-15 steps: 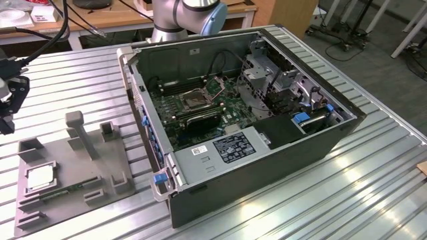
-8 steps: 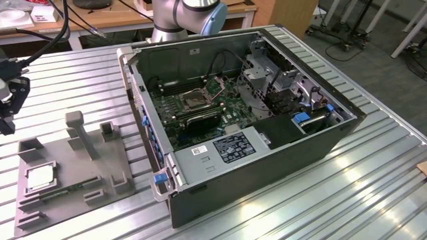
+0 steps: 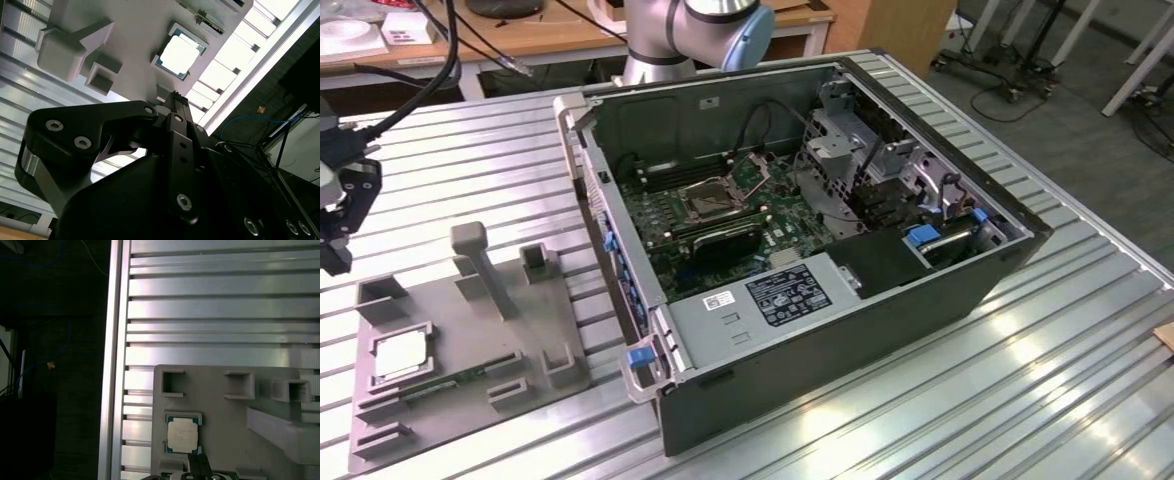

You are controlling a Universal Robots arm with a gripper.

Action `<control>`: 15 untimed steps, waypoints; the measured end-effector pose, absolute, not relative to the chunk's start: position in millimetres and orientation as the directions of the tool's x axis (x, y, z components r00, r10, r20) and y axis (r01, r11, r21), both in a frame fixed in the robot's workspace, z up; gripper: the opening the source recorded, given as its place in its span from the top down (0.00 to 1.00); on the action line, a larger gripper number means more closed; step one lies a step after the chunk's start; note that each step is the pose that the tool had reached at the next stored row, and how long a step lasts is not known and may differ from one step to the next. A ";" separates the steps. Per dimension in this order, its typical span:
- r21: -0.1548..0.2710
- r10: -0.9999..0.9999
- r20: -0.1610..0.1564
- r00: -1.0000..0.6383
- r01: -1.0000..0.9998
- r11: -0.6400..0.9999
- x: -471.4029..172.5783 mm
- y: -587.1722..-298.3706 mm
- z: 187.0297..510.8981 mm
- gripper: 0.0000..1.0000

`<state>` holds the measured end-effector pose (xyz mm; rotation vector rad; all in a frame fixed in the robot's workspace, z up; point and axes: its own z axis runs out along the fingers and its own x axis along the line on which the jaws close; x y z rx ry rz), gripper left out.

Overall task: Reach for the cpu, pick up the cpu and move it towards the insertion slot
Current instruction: 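Reach for the cpu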

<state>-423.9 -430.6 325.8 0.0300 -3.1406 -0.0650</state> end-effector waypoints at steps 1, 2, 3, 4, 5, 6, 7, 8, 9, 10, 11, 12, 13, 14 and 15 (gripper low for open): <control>0.041 -0.019 0.000 -1.000 -0.019 0.999 -423.9 -430.6 325.4 0.90; 0.041 -0.019 0.000 -1.000 -0.019 0.999 -423.9 -430.6 325.4 0.90; 0.041 -0.019 0.000 -1.000 -0.019 0.999 -423.9 -430.6 325.4 0.90; 0.041 -0.019 0.000 -1.000 -0.019 0.999 -423.9 -430.7 325.1 0.90; 0.041 -0.019 0.000 -1.000 -0.019 0.999 -423.9 -430.6 325.0 0.90; 0.041 -0.019 0.000 -1.000 -0.019 0.999 -423.9 -430.7 325.0 0.90; 0.041 -0.019 0.000 -1.000 -0.019 0.999 -423.9 -430.6 324.8 0.90; 0.042 -0.019 -0.001 -1.000 -0.019 0.999 -423.8 -430.6 324.3 0.90; 0.042 -0.019 -0.001 -1.000 -0.019 0.999 -423.9 -430.6 323.8 0.90; 0.041 -0.019 0.000 -1.000 -0.019 0.999 -423.9 -430.7 323.2 0.90; 0.041 -0.019 0.000 -1.000 -0.019 0.999 -423.9 -430.7 322.7 0.90; 0.041 -0.019 0.000 -1.000 -0.019 0.999 -423.9 -430.6 322.2 0.90; 0.041 -0.019 0.000 -1.000 -0.019 0.999 -423.9 -430.6 322.1 0.90; 0.041 -0.019 0.000 -1.000 -0.019 0.999 -423.9 -430.6 322.1 0.90; 0.041 -0.019 0.000 -1.000 -0.019 0.999 -423.9 -430.7 322.1 0.90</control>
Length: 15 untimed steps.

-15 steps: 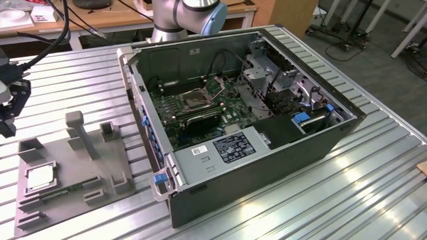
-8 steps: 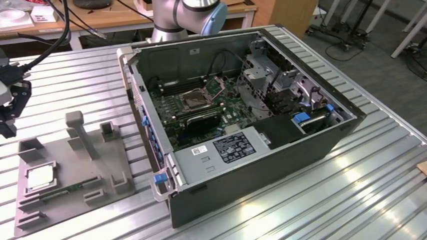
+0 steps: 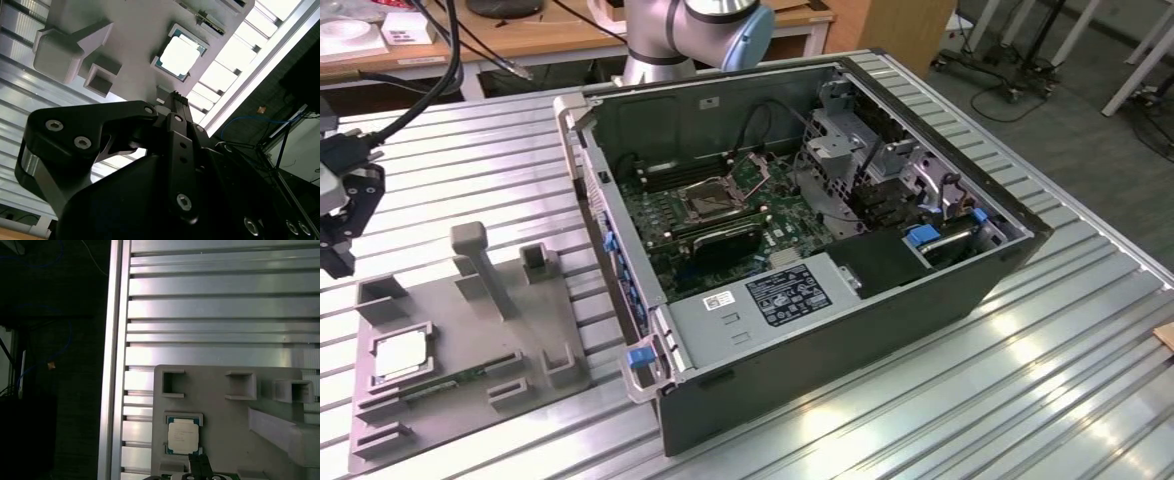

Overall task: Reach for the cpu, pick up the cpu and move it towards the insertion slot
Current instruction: 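Reach for the cpu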

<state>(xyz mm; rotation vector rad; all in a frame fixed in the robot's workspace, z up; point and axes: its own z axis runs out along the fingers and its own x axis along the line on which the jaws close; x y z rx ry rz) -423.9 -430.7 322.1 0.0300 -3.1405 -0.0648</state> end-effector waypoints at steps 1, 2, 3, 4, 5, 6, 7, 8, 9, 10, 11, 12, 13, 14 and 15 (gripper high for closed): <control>0.041 -0.019 0.000 -1.000 -0.019 0.999 -423.9 -430.7 322.0 0.90; 0.041 -0.019 0.000 -1.000 -0.019 0.999 -423.9 -430.7 322.0 0.90; 0.041 -0.019 0.000 -1.000 -0.019 0.999 -423.9 -430.6 322.0 0.90; 0.041 -0.019 0.000 -1.000 -0.019 0.999 -423.9 -430.6 322.0 0.90; 0.041 -0.019 0.000 -1.000 -0.019 0.999 -423.9 -430.6 321.9 0.90; 0.041 -0.019 0.000 -1.000 -0.019 0.999 -423.9 -430.6 321.8 0.90; 0.042 -0.019 -0.001 -1.000 -0.019 0.999 -423.9 -430.6 321.2 0.90; 0.042 -0.019 -0.001 -1.000 -0.019 0.999 -423.9 -430.6 320.6 0.90; 0.041 -0.019 0.000 -1.000 -0.019 0.999 -423.9 -430.7 319.9 0.90; 0.041 -0.019 0.000 -1.000 -0.019 0.999 -423.9 -430.7 319.0 0.90; 0.041 -0.019 0.000 -1.000 -0.019 0.999 -423.9 -430.7 318.0 0.90; 0.041 -0.019 0.000 -1.000 -0.019 0.999 -423.9 -430.7 316.8 0.90; 0.041 -0.019 0.000 -1.000 -0.019 0.999 -423.9 -430.8 315.9 0.90; 0.041 -0.019 0.000 -1.000 -0.019 0.999 -423.9 -431.2 315.4 0.90; 0.041 -0.019 0.000 -1.000 -0.019 0.999 -423.9 -431.9 315.0 0.90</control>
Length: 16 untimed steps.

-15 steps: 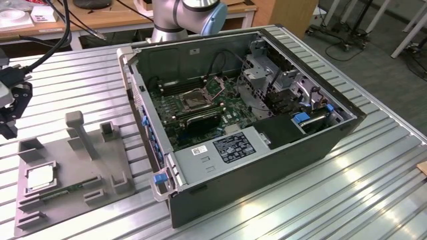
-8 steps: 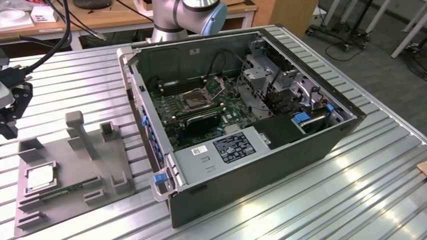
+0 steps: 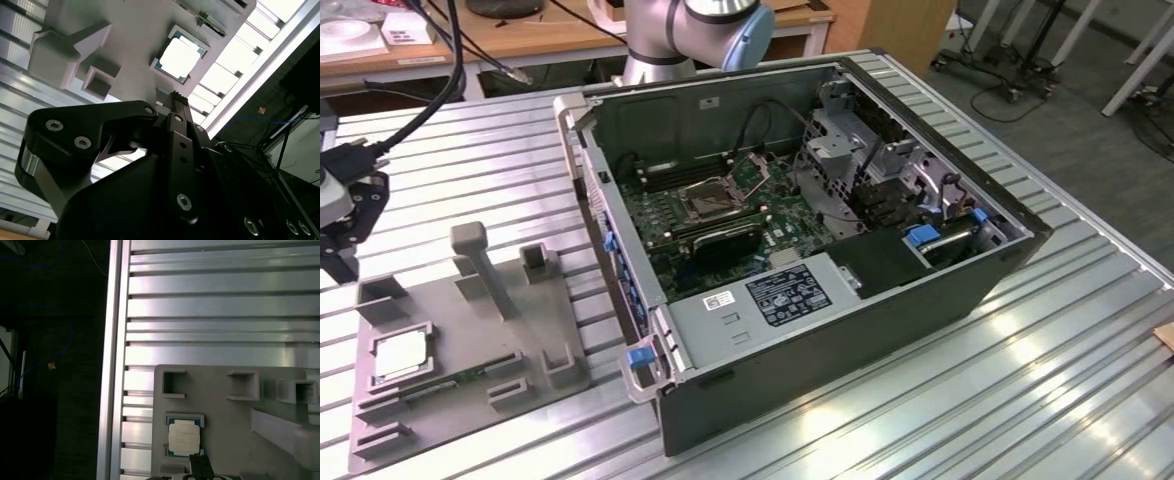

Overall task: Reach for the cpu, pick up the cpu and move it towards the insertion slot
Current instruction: 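Reach for the cpu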

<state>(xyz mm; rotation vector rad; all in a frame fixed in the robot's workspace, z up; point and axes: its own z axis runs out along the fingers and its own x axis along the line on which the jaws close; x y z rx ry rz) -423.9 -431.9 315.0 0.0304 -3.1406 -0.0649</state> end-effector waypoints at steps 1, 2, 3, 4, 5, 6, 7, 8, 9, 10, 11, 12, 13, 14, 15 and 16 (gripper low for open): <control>0.041 -0.019 0.000 -1.000 -0.019 0.999 -424.0 -432.5 314.7 0.90; 0.041 -0.019 0.000 -1.000 -0.019 0.999 -424.1 -433.3 314.4 0.90; 0.041 -0.019 0.000 -1.000 -0.019 0.999 -424.1 -434.0 314.0 0.90; 0.041 -0.019 0.000 -1.000 -0.019 0.999 -424.2 -434.6 313.5 0.90; 0.042 -0.019 -0.001 -1.000 -0.019 0.999 -424.1 -435.1 312.5 0.90; 0.042 -0.019 -0.001 -1.000 -0.019 0.999 -424.1 -435.4 311.3 0.90; 0.041 -0.019 0.000 -1.000 -0.019 0.999 -424.2 -435.8 310.1 0.90; 0.041 -0.019 0.000 -1.000 -0.019 0.999 -424.1 -436.2 309.0 0.90; 0.041 -0.019 0.000 -1.000 -0.019 0.999 -424.2 -436.7 308.2 0.90; 0.041 -0.019 0.000 -1.000 -0.019 0.999 -424.2 -437.3 307.6 0.90; 0.041 -0.019 0.000 -1.000 -0.019 0.999 -424.2 -438.1 307.1 0.90; 0.041 -0.019 0.000 -1.000 -0.019 0.999 -424.2 -439.1 306.6 0.90; 0.041 -0.019 0.000 -1.000 -0.019 0.999 -424.2 -440.2 306.1 0.90; 0.041 -0.019 0.000 -1.000 -0.019 0.999 -424.2 -441.3 305.6 0.90; 0.041 -0.019 0.000 -1.000 -0.019 0.999 -424.1 -442.1 304.6 0.90; 0.041 -0.019 0.000 -1.000 -0.019 0.999 -424.1 -442.7 303.5 0.90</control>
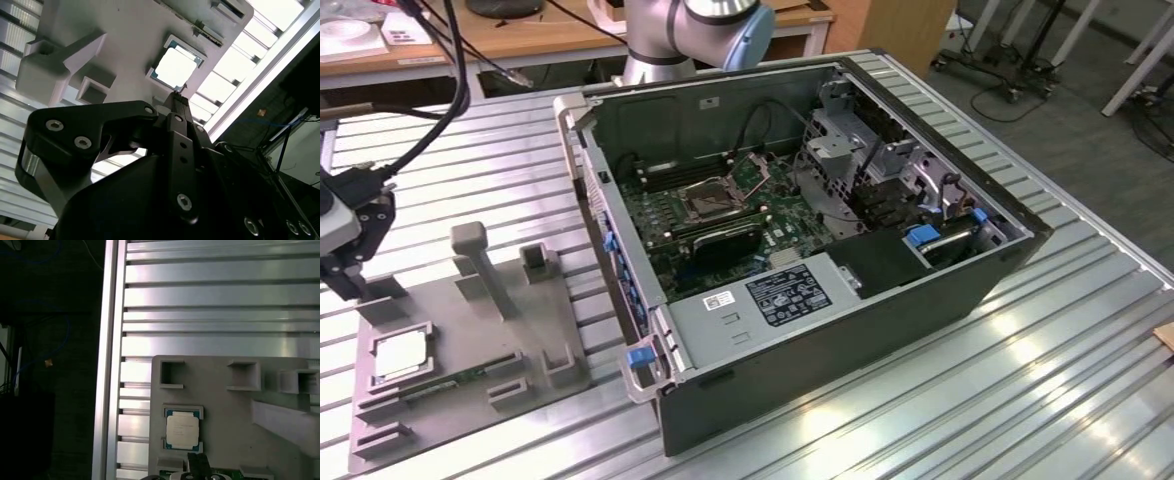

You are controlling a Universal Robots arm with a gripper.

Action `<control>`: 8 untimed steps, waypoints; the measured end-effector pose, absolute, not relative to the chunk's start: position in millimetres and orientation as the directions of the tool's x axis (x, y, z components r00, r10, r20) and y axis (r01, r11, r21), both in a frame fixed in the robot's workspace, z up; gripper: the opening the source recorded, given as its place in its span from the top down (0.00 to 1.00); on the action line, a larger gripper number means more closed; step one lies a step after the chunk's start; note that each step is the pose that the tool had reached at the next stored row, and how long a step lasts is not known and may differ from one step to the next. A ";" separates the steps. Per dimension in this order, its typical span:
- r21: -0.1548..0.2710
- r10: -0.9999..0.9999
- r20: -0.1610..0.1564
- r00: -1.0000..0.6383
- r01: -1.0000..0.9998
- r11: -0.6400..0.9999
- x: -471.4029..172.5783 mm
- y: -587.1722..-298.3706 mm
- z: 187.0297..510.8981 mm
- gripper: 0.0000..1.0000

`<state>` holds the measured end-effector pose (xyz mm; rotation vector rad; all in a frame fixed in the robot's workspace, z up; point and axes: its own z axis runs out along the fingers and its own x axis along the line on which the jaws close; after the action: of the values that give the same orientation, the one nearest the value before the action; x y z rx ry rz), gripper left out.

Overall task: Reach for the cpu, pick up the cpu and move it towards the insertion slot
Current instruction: 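Reach for the cpu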

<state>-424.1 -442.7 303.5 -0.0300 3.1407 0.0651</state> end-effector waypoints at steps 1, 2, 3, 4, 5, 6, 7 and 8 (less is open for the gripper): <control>0.041 -0.019 0.000 -1.000 -0.019 0.999 -424.1 -443.3 302.2 0.90; 0.041 -0.019 0.000 -1.000 -0.019 0.999 -424.2 -443.8 300.9 0.90; 0.041 -0.019 0.000 -1.000 -0.019 0.999 -424.2 -444.3 299.7 0.90; 0.041 -0.019 0.000 -1.000 -0.019 0.999 -424.2 -444.7 298.4 0.90; 0.041 -0.019 0.000 -1.000 -0.019 0.999 -424.2 -445.0 297.2 0.90; 0.041 -0.019 0.000 -1.000 -0.019 0.999 -424.2 -445.3 296.1 0.90; 0.041 -0.019 0.000 -1.000 -0.019 0.999 -424.2 -445.6 295.0 0.90; 0.041 -0.019 0.000 -1.000 -0.019 0.999 -424.2 -445.8 293.9 0.90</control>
<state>-424.2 -445.8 293.9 -0.0300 3.1409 0.0650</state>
